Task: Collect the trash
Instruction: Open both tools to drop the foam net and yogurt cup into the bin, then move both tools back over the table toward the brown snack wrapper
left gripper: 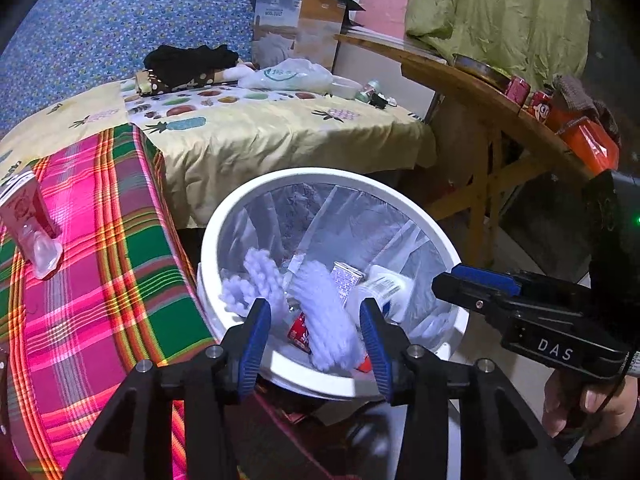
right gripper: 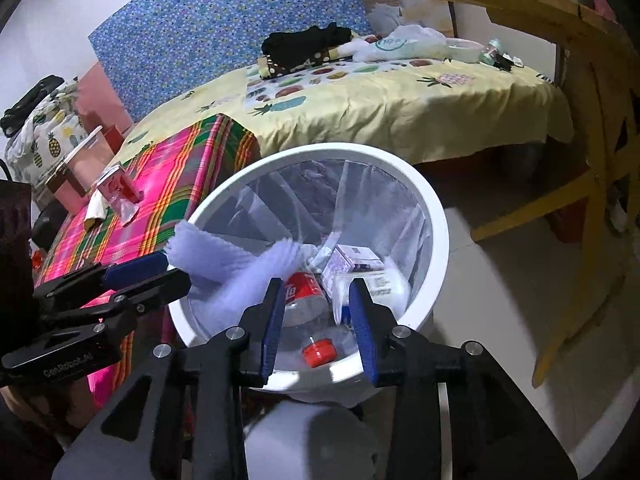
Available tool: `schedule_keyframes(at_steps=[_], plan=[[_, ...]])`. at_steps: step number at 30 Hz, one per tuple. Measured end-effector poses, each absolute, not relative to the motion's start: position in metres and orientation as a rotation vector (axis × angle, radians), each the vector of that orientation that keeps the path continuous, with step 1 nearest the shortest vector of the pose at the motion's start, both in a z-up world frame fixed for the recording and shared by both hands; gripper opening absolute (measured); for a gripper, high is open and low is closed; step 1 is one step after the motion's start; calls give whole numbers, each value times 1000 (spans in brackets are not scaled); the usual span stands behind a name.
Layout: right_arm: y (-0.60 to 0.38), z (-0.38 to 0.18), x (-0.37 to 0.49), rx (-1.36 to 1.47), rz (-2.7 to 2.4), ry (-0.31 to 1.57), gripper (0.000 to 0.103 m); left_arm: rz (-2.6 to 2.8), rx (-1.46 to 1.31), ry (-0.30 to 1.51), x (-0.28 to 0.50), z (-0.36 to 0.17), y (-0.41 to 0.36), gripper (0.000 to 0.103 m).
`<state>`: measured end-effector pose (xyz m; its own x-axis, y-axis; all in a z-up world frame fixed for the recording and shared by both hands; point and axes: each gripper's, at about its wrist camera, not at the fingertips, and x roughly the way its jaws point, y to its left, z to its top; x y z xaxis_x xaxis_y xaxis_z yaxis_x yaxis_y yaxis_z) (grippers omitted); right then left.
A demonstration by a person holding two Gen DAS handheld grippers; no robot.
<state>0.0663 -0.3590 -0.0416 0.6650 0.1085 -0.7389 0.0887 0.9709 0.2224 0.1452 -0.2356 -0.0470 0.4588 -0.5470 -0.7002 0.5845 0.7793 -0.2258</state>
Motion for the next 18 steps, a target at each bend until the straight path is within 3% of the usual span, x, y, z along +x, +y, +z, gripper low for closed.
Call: schedule_keyframes(at_steps=[18], plan=[[-308,-16,61,192,128,765,34,-561,-52,807,126,-23,-162,46]])
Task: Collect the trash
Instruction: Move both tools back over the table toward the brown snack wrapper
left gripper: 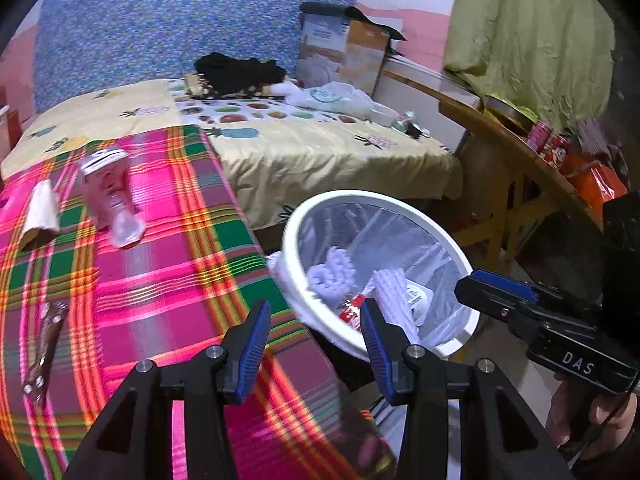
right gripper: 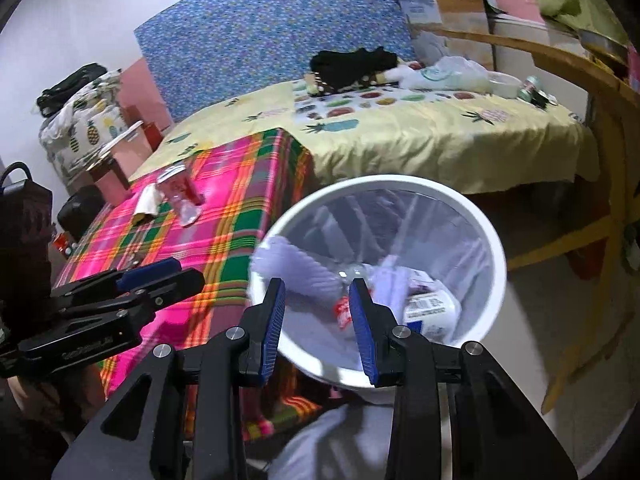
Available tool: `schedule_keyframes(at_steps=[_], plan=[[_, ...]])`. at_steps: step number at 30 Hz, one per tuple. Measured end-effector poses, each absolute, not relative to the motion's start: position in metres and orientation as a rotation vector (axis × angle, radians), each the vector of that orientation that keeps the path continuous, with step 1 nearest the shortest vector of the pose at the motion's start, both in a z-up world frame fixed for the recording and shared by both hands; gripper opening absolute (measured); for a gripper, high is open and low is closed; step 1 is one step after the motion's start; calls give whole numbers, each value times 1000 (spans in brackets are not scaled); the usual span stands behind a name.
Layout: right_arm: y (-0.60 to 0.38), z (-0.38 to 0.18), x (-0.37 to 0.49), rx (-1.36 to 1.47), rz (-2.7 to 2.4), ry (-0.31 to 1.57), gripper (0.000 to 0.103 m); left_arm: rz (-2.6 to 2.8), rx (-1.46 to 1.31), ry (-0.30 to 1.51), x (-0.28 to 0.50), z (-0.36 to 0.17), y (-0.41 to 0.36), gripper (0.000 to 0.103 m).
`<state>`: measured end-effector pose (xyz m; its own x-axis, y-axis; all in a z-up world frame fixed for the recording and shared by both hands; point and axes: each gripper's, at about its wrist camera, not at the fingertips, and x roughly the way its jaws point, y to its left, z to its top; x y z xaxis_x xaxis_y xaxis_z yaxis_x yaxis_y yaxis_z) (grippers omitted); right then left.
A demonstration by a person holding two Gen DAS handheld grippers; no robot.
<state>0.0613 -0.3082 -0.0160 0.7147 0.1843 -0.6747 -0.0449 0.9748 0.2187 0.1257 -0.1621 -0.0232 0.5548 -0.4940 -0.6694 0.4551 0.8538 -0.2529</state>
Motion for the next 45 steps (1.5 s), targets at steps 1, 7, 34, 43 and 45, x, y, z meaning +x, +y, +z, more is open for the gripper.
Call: schedule_keyframes(at_steps=[1,7,34,43,45], plan=[[-305,-15,62,189,137,762,34,-553,-54,807,125,-23,-159,46],[-292,-12,59,175,169,747,35,-512,-64,791,115,-20,-138,46],[-234,-12,59,129,336,737,37,-282,-77,755,85,-23,-56,46],[-217,-8,64,99,392,735,37,-212,-113,766,88,-27,-20,46],[-214,-6,67,94,402,729,37,-198,-117,767,90,-27,-14,46]])
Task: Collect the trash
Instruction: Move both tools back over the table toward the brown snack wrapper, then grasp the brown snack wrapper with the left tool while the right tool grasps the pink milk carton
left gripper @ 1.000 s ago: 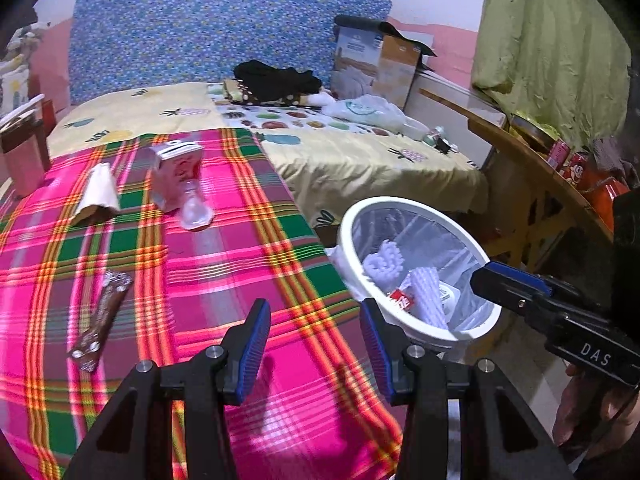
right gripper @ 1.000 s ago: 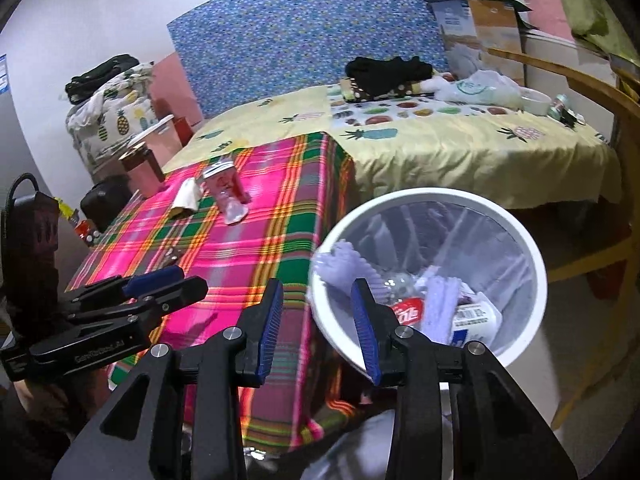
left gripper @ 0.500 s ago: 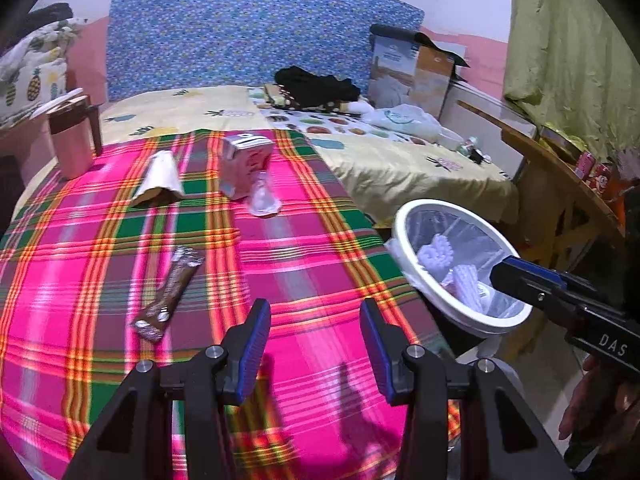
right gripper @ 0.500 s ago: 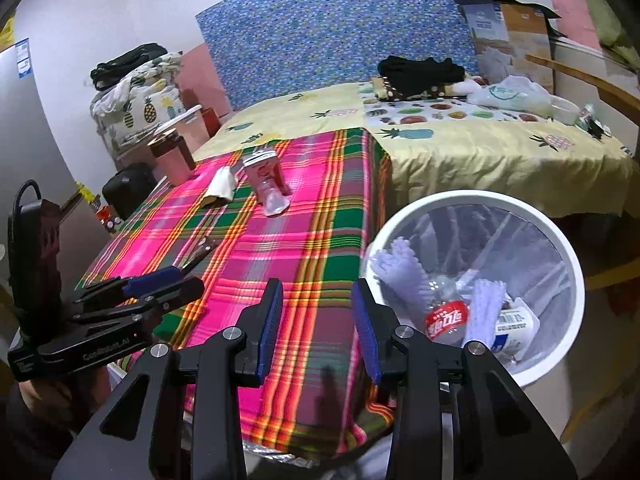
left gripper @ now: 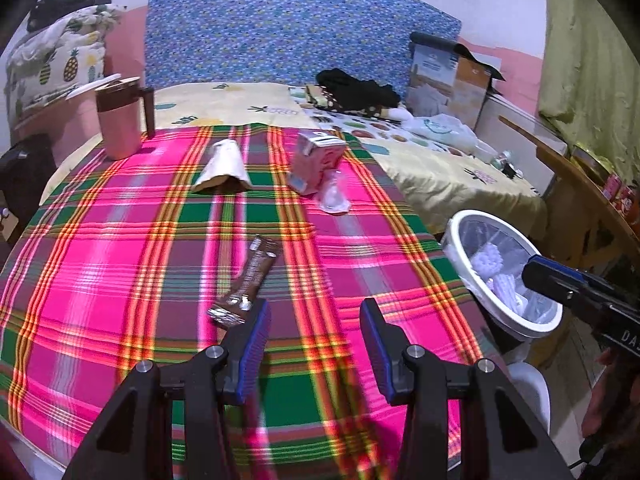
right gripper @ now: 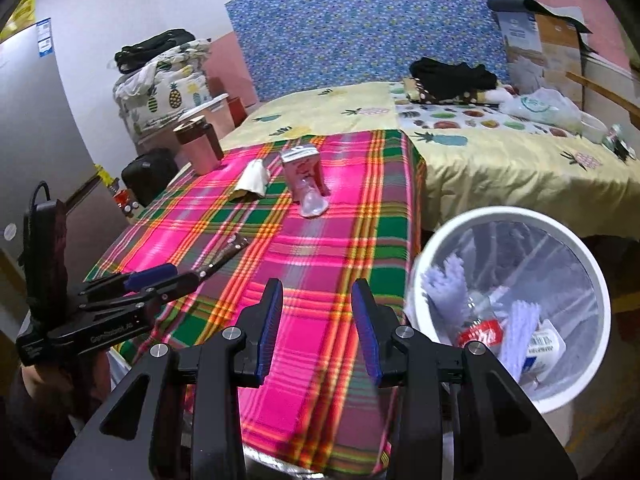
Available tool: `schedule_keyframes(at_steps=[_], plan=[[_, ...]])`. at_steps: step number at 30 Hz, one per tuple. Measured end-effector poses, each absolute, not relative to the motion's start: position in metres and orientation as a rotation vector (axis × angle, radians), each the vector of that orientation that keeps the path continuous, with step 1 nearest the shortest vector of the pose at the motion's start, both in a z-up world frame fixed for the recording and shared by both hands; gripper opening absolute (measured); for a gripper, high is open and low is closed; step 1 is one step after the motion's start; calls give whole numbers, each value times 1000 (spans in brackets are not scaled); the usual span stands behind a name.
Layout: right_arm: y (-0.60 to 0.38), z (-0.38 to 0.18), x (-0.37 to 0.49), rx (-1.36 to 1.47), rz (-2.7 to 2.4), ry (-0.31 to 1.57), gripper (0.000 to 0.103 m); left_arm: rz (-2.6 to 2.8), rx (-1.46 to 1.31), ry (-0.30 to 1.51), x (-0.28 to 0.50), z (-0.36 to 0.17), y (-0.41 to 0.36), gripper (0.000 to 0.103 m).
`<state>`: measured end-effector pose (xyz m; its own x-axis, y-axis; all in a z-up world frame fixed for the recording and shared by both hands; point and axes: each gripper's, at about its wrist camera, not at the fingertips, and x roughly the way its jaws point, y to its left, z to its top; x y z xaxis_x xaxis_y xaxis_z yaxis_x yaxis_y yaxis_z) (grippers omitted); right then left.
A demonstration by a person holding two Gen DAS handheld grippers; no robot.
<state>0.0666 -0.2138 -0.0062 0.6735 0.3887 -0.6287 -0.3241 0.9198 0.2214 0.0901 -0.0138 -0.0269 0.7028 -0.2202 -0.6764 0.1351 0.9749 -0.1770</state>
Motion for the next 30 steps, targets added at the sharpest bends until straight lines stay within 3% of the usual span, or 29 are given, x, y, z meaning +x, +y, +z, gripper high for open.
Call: schedule_keyframes(at_steps=[3,4,5,22,25,27,30], plan=[[-209,-4,71,84,413,716,43,-182,-117,769,94,-28,-7,46],[-208,-4,72,82,419,716,61,-178,-114,771,95,-29,-5,46],[-206,-4,74,79,425,717,70,-173,-109,773,98,-30,-3,46],[-187,-9,105,34,444,756,70,-79,-36,876,147,-73,7,46],[-183,-9,112,22,451,761,70,-56,-6,867,150,-73,4,36],[-180,-9,119,15,456,764,70,-46,1,865,152,-73,5,22],[-175,-9,128,2,459,767,70,-55,-20,871,155,-71,10,22]])
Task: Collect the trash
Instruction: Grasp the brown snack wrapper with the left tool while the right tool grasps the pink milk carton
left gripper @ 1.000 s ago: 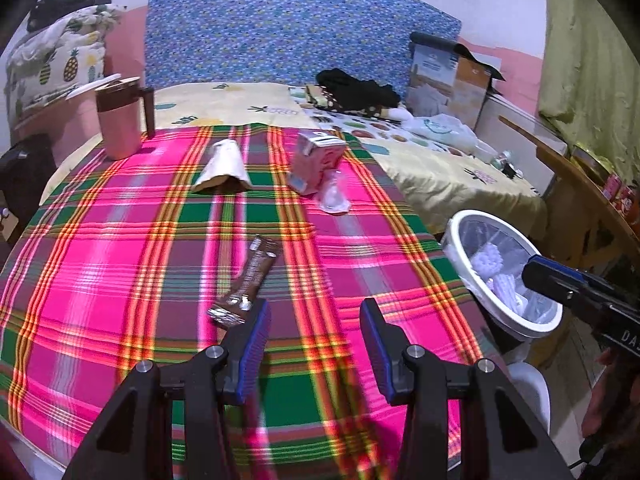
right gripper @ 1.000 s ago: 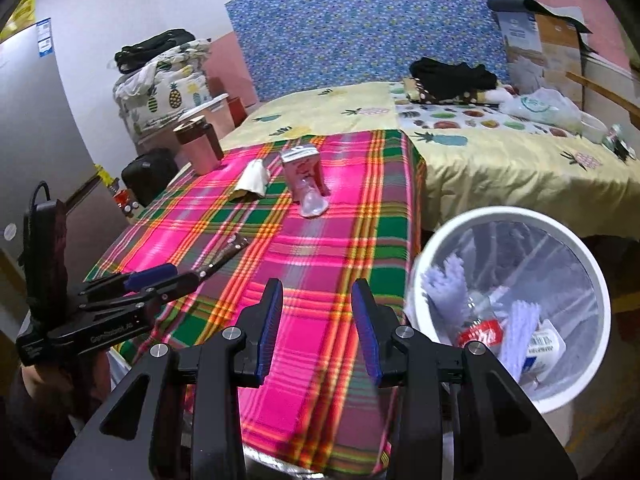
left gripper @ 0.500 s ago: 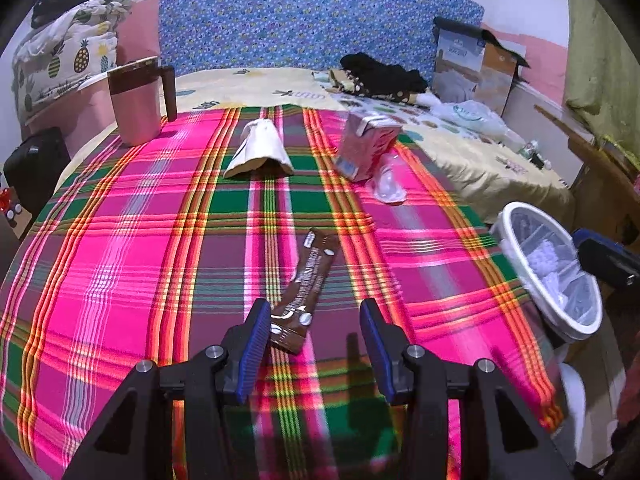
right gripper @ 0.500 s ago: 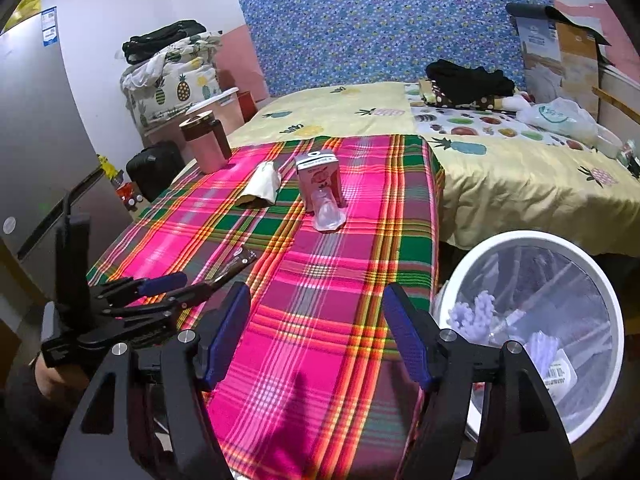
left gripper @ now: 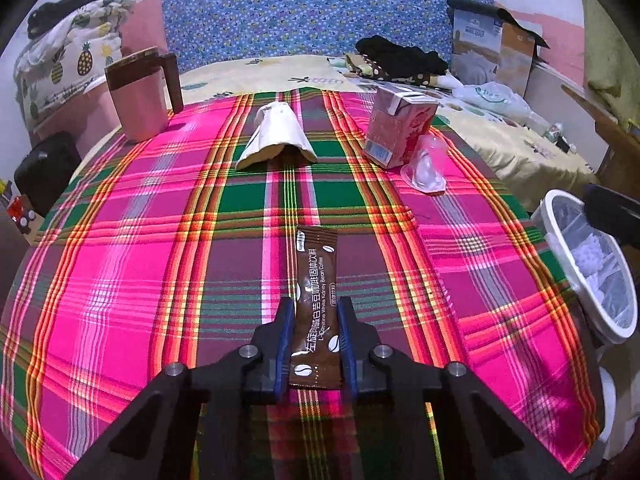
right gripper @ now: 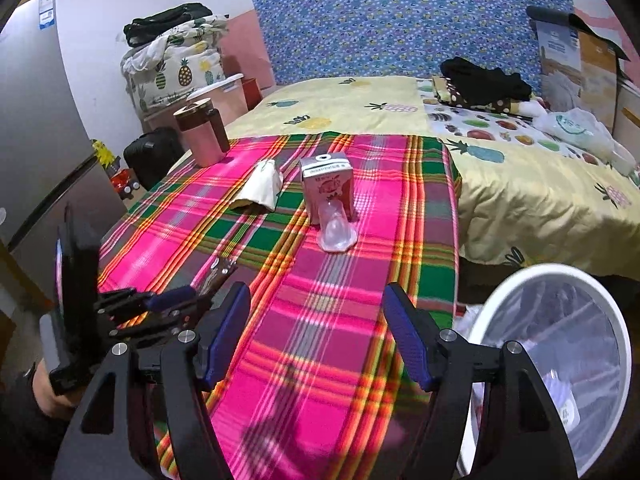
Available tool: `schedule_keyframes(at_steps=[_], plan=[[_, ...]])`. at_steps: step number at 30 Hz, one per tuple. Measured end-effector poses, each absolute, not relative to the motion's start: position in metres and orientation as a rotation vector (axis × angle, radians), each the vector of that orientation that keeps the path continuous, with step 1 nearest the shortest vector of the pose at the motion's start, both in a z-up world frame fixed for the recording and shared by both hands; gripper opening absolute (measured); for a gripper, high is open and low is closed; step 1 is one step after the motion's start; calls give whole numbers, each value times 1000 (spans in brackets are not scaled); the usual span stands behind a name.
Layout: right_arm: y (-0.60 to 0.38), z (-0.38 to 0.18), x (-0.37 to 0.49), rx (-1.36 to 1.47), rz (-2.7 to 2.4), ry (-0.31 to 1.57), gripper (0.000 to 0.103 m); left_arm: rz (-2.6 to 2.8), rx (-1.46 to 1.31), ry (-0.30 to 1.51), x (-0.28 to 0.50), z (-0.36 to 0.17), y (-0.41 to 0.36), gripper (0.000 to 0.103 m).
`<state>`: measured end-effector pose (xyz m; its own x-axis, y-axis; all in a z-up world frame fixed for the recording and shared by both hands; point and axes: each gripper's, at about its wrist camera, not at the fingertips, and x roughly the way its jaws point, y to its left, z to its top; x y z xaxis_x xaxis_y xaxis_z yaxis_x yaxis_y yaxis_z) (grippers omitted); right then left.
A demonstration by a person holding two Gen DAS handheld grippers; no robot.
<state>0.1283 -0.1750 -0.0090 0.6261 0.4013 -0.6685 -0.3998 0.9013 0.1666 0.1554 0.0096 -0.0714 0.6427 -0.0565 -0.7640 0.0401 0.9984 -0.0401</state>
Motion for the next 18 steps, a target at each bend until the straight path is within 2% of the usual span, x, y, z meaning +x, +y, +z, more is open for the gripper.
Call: schedule_keyframes(at_steps=[18], plan=[[-147,-10,190,-58,483,759,70,-81,-133,810,163,-43,39,22]])
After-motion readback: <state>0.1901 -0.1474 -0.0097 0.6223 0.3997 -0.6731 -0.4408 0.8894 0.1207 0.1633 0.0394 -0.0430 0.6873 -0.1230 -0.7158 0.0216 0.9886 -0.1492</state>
